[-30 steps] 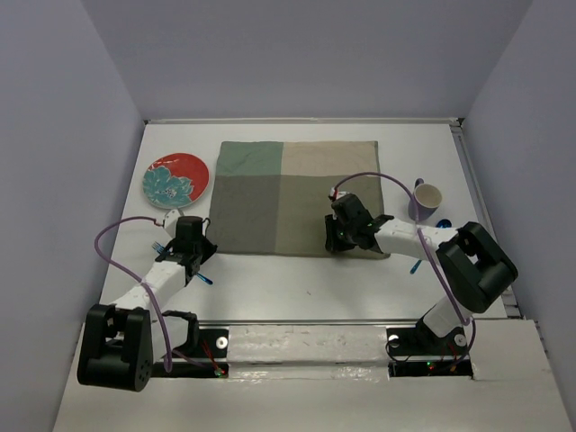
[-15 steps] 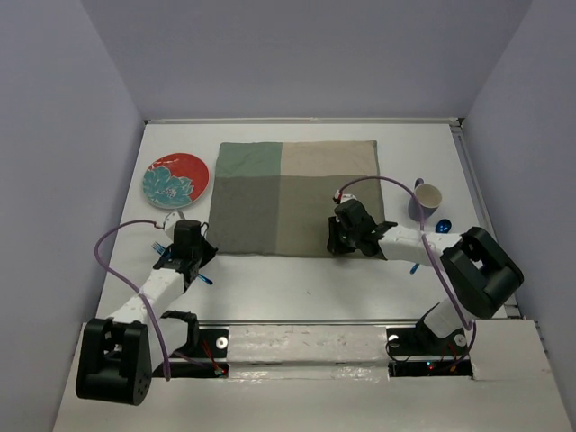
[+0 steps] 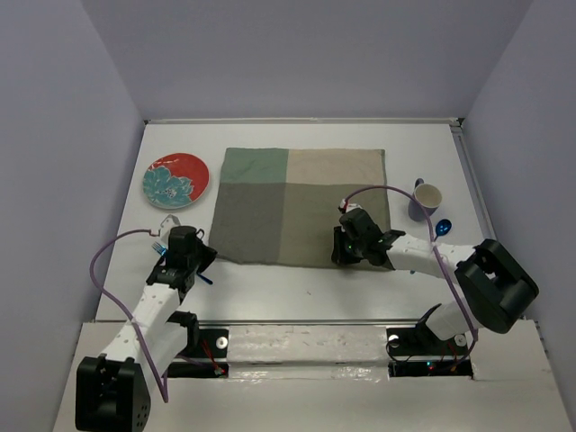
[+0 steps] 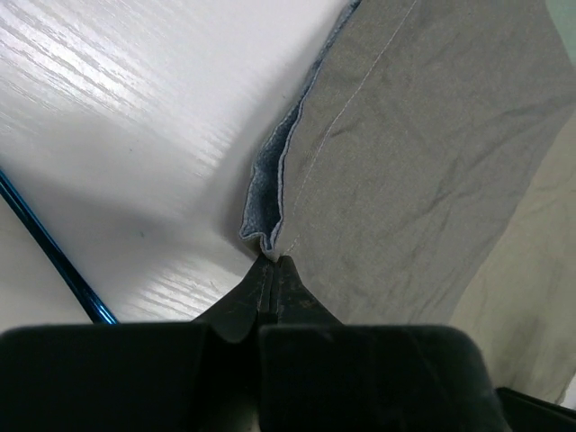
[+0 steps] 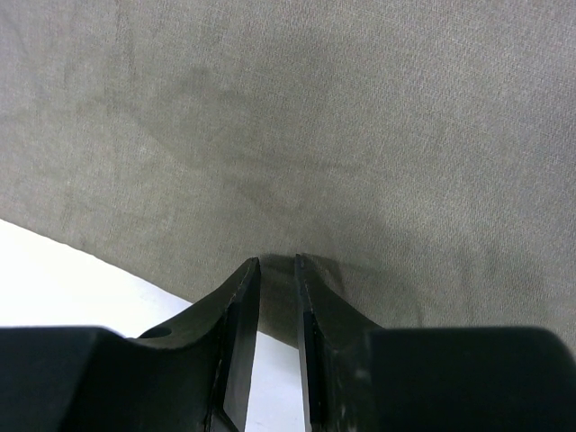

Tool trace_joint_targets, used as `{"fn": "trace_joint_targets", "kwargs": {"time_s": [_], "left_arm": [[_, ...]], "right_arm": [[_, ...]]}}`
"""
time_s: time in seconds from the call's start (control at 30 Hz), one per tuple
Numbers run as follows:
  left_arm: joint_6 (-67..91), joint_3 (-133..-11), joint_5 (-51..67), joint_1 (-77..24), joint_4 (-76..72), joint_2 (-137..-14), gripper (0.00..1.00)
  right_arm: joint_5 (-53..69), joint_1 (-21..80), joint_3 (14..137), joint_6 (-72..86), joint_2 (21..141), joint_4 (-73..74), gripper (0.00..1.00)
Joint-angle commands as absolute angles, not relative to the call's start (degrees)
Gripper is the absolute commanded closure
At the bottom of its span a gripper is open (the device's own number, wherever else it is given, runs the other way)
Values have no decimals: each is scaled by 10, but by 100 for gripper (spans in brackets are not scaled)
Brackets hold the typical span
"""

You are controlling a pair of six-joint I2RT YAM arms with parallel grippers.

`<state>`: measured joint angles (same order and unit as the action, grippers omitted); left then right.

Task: Set the dinner table for one person

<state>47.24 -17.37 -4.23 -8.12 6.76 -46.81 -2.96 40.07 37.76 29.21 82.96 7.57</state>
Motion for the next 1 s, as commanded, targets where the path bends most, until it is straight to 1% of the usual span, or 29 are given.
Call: {"fn": "trace_joint_targets", "kwargs": {"time_s": [0.0, 0.03, 0.07, 0.13, 0.17, 0.23, 0.27, 0.37, 0.4, 0.47, 0.63, 0.73, 0.77, 0.87, 0.9, 0.97], "left_arm": [[504, -185, -19, -79, 106, -418, 99], [504, -188, -19, -79, 112, -411, 93], [504, -194, -24, -80, 121, -408, 78], [494, -207, -30, -82, 127, -408, 68], [476, -227, -48, -83, 135, -408, 59], [451, -256, -83, -85, 148, -406, 52], [438, -291, -100, -87, 154, -406, 45], [369, -358, -168, -88, 149, -416, 36], [359, -366, -169, -88, 135, -421, 31], [352, -378, -169, -88, 101, -437, 28], [373, -367, -133, -65, 5, -536, 28], [388, -365, -97, -14, -63, -590, 28], [401, -363, -81, 22, -88, -599, 27], [430, -346, -14, 88, -140, -636, 27], [433, -340, -3, 117, -169, -652, 27], [436, -331, -3, 140, -192, -673, 25]], "right_arm": [[-40, 407, 382, 287, 823, 115, 72], [-43, 407, 386, 283, 823, 117, 72], [-45, 407, 394, 274, 818, 120, 71], [-44, 407, 402, 268, 815, 120, 71], [-37, 407, 406, 258, 816, 118, 71], [-37, 407, 415, 251, 823, 114, 71], [-39, 407, 418, 247, 827, 115, 71], [-35, 407, 426, 236, 837, 115, 71], [-33, 407, 428, 236, 835, 115, 71], [-25, 407, 433, 235, 828, 112, 71], [-26, 407, 453, 230, 768, 113, 71], [-31, 407, 462, 230, 735, 112, 70], [-20, 407, 465, 230, 730, 112, 70], [-5, 407, 465, 230, 707, 105, 70], [-5, 407, 462, 232, 699, 100, 70], [-4, 407, 454, 232, 675, 92, 71]]}}
